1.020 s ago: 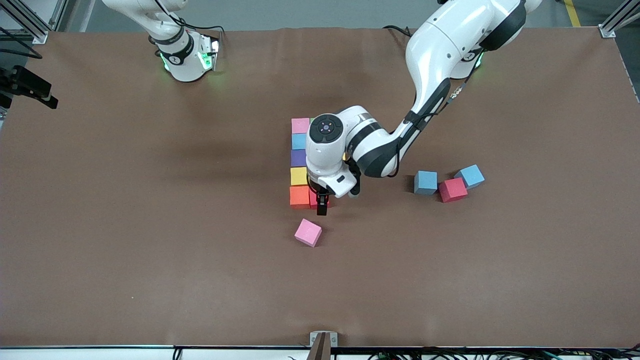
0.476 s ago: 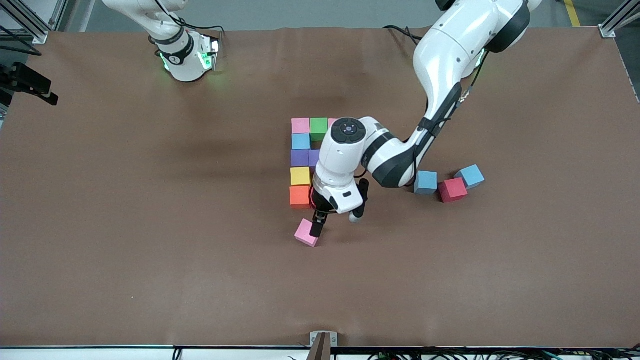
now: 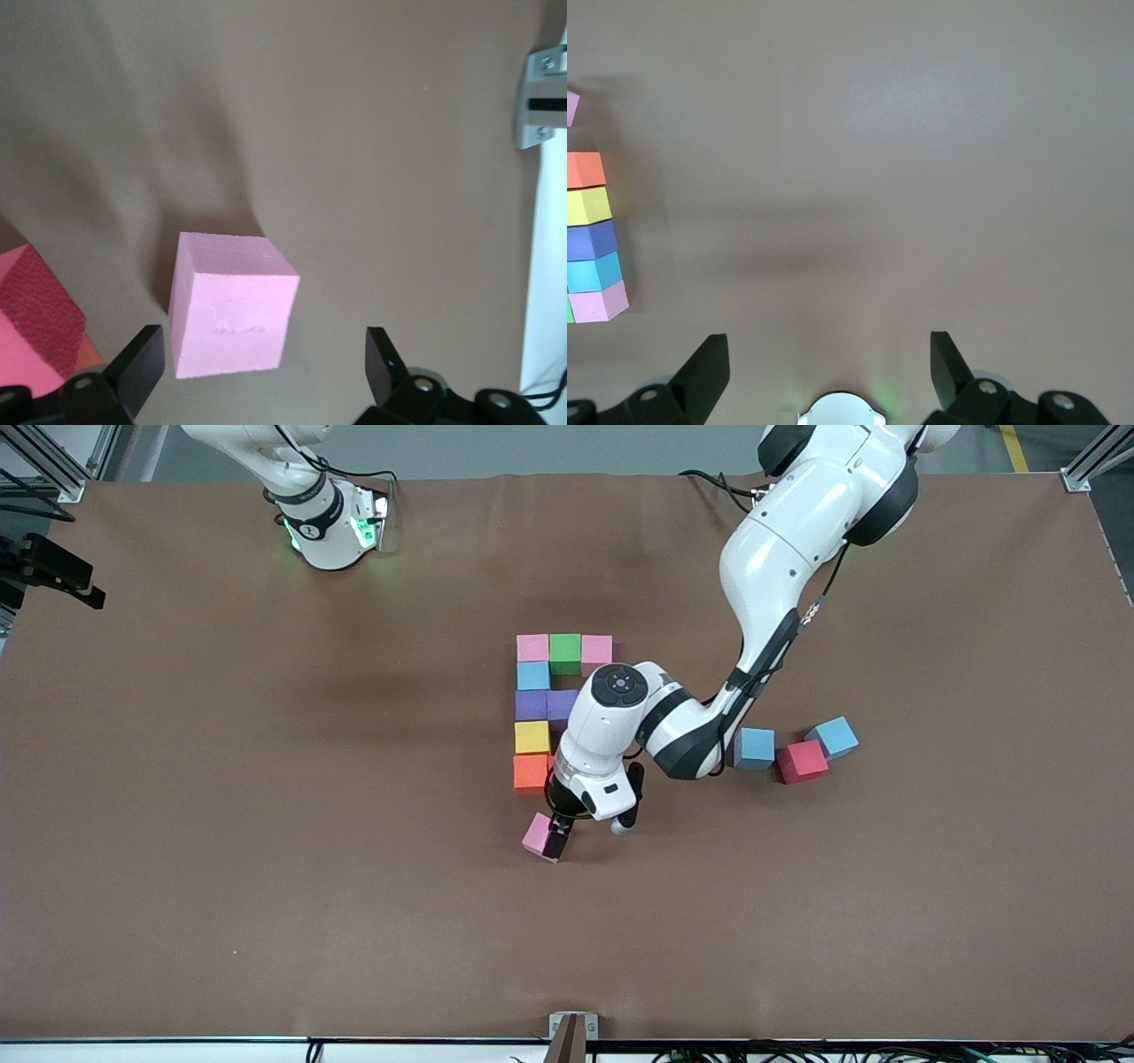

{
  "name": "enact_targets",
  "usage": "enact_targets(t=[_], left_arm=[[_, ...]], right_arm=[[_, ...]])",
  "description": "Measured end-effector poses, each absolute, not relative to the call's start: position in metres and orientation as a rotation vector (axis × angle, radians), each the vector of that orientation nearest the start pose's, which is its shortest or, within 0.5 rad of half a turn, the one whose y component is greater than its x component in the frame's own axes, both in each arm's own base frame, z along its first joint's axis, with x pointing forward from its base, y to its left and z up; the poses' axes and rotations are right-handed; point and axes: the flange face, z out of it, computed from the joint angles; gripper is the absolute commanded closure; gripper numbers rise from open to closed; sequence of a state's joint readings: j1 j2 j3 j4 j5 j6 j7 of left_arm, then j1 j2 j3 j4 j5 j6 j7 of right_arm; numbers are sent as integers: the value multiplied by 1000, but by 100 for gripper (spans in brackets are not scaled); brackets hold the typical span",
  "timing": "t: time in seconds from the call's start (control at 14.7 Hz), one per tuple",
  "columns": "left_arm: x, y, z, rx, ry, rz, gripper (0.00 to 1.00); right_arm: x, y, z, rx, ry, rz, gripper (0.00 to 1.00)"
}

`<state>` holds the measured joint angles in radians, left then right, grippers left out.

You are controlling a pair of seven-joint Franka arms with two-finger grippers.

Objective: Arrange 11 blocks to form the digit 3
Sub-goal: 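Close the left gripper on the pink cube and lift it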

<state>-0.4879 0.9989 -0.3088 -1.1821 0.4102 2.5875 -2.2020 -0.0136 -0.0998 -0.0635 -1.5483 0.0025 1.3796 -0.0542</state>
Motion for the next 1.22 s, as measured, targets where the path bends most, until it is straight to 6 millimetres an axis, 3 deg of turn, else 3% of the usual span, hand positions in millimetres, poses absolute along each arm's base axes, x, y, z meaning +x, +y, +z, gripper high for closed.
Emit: enact_targets(t=[0.54,1.22], left_arm=[[603,-518,210,-2841,-2143,-143,0],[610,-514,197,-2871,-2179,-154,0]], right_arm=[[500,-46,671,-3122,-29,113,0],[500,-43,672,-3125,-1,108,0]])
